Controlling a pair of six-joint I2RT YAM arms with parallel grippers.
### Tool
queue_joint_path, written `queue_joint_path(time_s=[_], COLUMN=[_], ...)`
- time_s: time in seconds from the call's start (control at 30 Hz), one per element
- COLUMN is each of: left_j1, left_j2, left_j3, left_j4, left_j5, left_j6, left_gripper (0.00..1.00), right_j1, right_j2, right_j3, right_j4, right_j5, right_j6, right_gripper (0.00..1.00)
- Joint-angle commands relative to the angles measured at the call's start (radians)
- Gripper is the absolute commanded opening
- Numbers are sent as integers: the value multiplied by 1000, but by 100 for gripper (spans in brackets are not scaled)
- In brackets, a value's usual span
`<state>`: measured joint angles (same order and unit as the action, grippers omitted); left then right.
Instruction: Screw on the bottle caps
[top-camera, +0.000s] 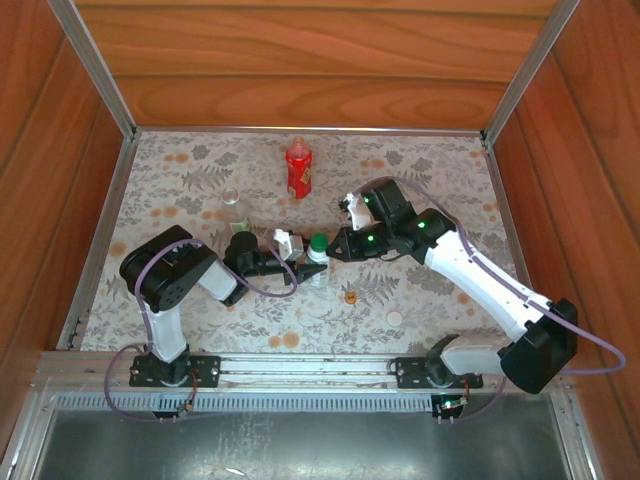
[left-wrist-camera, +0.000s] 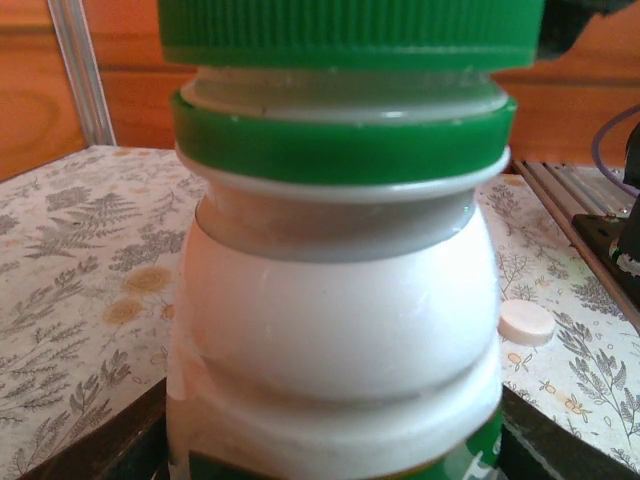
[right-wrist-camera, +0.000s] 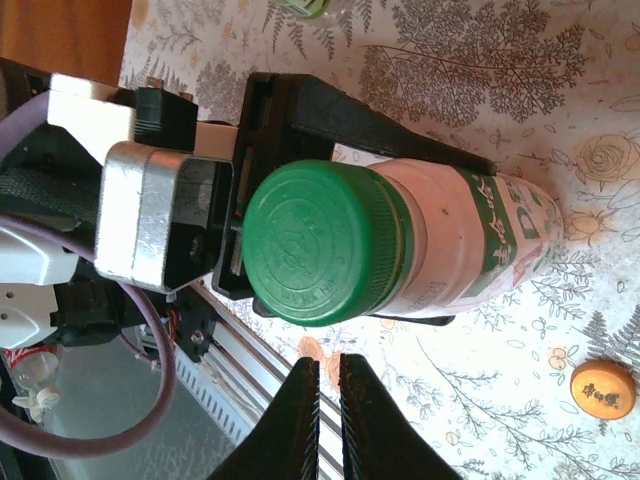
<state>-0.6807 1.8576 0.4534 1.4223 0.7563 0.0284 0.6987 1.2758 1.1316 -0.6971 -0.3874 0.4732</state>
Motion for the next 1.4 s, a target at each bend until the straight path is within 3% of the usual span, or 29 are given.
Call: queue_joint_path(time_s=[0.0,0.23,0.43,0.67,0.93,1.07,1.13,1.23,1.37], left_j1=[2,3,2,3,3,3,3,6,6], left_j2=[22,16,18,16,12,8,0,-32,-91], left_j3=[10,7,10,8,12,15,14,16,30], left_j4=[-6,-6,-6,-6,-8,-8,-8,-20,-71], left_j5=[8,12,12,9,6,8,12,49,155], left_j6=[-4,-5,-9,-12,-16,-19,-25,-58,-105], left_gripper=[58,58,58,58,58,58,58,58,58], right_j1=[-10,-57,-62,-63,-61,-62,-63,-63,-61], right_j2=[-10,88,143,114,-10,-46,-54,-69,-122], right_j3=[20,107,145,69,-84,-70,-40,5,21], right_j4=[27,43,18,36,93,75,43,4,-14], right_j5=[23,15,-40,-175,-247,-208,-166,-123,-121], right_j6=[9,-32,-72,-62,7,-29,-91,-238,-566], right_gripper=[21,32,23,12,9,11,17,45,67])
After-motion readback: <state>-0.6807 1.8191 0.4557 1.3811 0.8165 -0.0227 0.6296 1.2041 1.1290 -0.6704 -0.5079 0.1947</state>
